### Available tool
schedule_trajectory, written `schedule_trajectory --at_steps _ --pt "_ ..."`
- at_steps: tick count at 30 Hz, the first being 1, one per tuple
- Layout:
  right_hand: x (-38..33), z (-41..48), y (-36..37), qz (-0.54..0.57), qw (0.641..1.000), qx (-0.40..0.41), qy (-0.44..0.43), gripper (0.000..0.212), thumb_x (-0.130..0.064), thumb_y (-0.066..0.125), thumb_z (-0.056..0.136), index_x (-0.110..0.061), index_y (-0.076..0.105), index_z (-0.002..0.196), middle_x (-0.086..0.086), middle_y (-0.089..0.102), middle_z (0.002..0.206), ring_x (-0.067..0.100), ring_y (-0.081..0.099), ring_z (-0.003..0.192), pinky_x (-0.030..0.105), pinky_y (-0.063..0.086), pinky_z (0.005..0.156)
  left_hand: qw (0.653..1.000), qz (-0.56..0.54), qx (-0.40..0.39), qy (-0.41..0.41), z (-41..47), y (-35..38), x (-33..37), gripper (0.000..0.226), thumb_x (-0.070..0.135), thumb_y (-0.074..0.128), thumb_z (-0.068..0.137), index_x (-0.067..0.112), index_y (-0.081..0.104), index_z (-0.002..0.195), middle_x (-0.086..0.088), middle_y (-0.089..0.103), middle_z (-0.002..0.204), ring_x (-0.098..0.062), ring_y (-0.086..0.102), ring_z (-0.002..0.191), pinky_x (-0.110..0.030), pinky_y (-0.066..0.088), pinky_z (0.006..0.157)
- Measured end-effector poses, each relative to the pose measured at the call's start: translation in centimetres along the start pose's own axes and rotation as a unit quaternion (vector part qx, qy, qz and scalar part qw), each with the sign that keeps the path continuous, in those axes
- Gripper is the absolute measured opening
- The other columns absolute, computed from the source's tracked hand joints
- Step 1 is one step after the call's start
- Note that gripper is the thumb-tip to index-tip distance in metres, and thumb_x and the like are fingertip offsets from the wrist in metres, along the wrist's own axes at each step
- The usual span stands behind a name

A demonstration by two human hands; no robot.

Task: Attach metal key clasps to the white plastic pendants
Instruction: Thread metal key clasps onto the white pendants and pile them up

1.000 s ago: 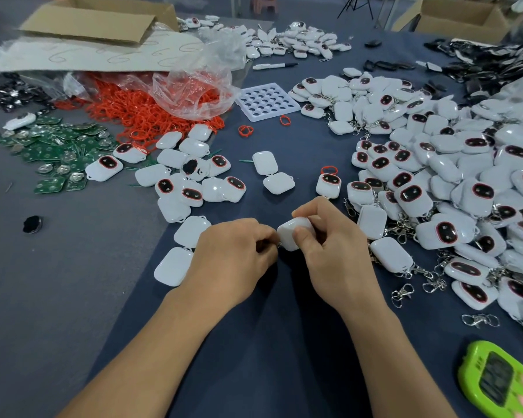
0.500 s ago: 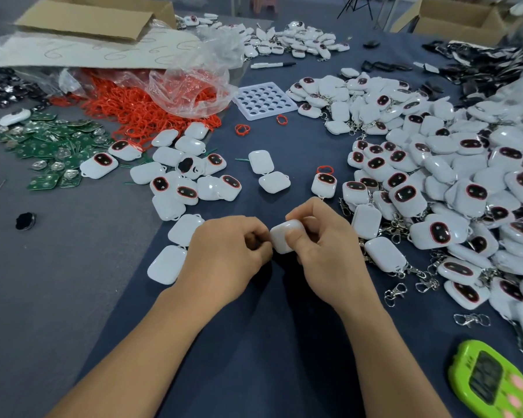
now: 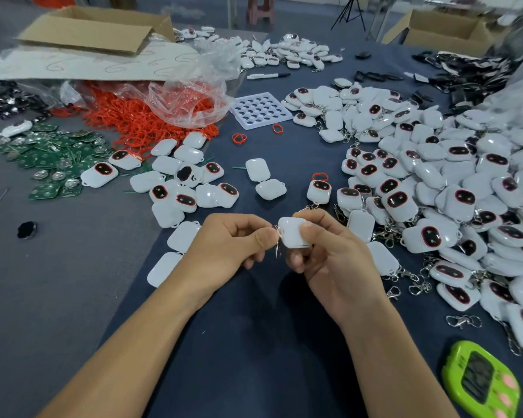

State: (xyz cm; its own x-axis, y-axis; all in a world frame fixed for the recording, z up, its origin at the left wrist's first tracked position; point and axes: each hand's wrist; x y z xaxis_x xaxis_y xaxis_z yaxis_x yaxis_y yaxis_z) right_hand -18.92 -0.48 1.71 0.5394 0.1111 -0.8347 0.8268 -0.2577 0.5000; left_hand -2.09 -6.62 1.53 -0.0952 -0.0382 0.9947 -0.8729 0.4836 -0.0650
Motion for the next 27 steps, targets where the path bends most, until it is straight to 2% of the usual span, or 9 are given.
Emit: schedule_trajectory --at_steps 3,7,10,13,16,18,21,27 --pt "-0.1 0.0 0.0 0.005 1.0 -0.017 -0.004 0.016 -0.004 0.061 0.091 -0.015 0.072 0.091 0.013 0.071 0.081 0.019 0.054 0.049 0.025 0.045 0.048 1.0 0.008 -0.023 0.014 -0.2 0.3 0.0 0.027 0.053 0.072 0.074 0.028 0.08 0.077 0.001 0.062 0.058 -0.014 0.049 0.055 -0.021 0.042 0.052" --pt "0.0 0.2 0.0 0.005 1.0 -0.029 -0.003 0.012 -0.009 0.065 0.082 -0.016 0.073 0.088 0.014 0.072 0.083 0.02 0.054 0.05 0.026 0.045 0.048 0.999 -0.029 -0.002 0.025 -0.4 0.5 0.1 0.023 0.046 0.073 0.072 0.025 0.079 0.074 0.001 0.06 0.057 -0.012 0.049 0.054 -0.019 0.041 0.051" --pt "0.2 0.2 0.0 -0.02 0.999 -0.04 0.0 0.011 -0.009 0.067 0.082 -0.018 0.072 0.086 0.014 0.071 0.083 0.022 0.054 0.052 0.026 0.043 0.049 0.997 -0.076 -0.017 0.005 -0.4 0.4 0.6 0.015 0.033 0.071 0.074 0.02 0.072 0.065 -0.002 0.06 0.059 -0.012 0.049 0.053 -0.019 0.038 0.051" --pt "0.2 0.2 0.1 -0.03 0.999 -0.041 0.003 0.01 -0.009 0.067 0.081 -0.017 0.071 0.086 0.016 0.07 0.08 0.022 0.054 0.051 0.026 0.043 0.048 0.997 -0.078 -0.022 0.0 -0.2 0.2 0.7 0.023 0.02 0.063 0.082 0.021 0.069 0.06 0.0 0.058 0.06 -0.008 0.047 0.052 -0.017 0.035 0.051" --pt "0.2 0.1 0.3 -0.013 0.999 -0.041 0.01 0.011 -0.006 0.067 0.082 -0.015 0.071 0.086 0.015 0.069 0.078 0.021 0.054 0.048 0.026 0.043 0.046 0.995 -0.093 -0.022 0.011 -0.1 0.2 0.6 0.026 0.019 0.063 0.084 0.022 0.07 0.059 0.006 0.056 0.055 -0.006 0.043 0.05 -0.015 0.035 0.051" --pt "0.3 0.0 0.3 0.005 0.999 -0.034 0.017 0.014 -0.002 0.064 0.089 -0.014 0.071 0.087 0.015 0.068 0.078 0.021 0.055 0.047 0.026 0.043 0.046 0.996 -0.09 -0.008 0.023 -0.1 0.3 0.4 0.024 0.021 0.065 0.084 0.023 0.071 0.061 0.008 0.056 0.054 -0.008 0.042 0.051 -0.016 0.036 0.053" --pt "0.2 0.2 0.3 0.027 0.999 0.005 0.031 0.024 0.001 0.057 0.095 -0.014 0.072 0.083 0.019 0.069 0.082 0.021 0.051 0.044 0.025 0.041 0.046 0.998 0.003 0.025 0.054 -0.1 0.2 0.1 0.017 0.026 0.069 0.082 0.027 0.075 0.066 0.004 0.059 0.056 -0.008 0.043 0.054 -0.016 0.037 0.054" --pt "0.2 0.4 0.4 0.045 0.998 0.044 0.032 0.017 0.0 0.056 0.097 -0.009 0.068 0.089 0.016 0.07 0.079 0.017 0.048 0.043 0.024 0.041 0.044 0.967 0.222 0.054 0.108 -0.4 -0.1 -0.4 0.006 0.036 0.069 0.082 0.035 0.07 0.076 0.01 0.058 0.059 -0.003 0.046 0.053 -0.015 0.039 0.054"
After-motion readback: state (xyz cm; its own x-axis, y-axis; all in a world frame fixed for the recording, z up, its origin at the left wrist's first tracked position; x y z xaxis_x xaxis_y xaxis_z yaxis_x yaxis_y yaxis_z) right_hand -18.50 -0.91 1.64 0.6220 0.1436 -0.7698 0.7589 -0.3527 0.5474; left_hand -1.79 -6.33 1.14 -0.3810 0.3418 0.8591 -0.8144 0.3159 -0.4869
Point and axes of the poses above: each hand's wrist, its own z-axis towards the middle knuckle, its own y-axis out of the palm, x = y × z
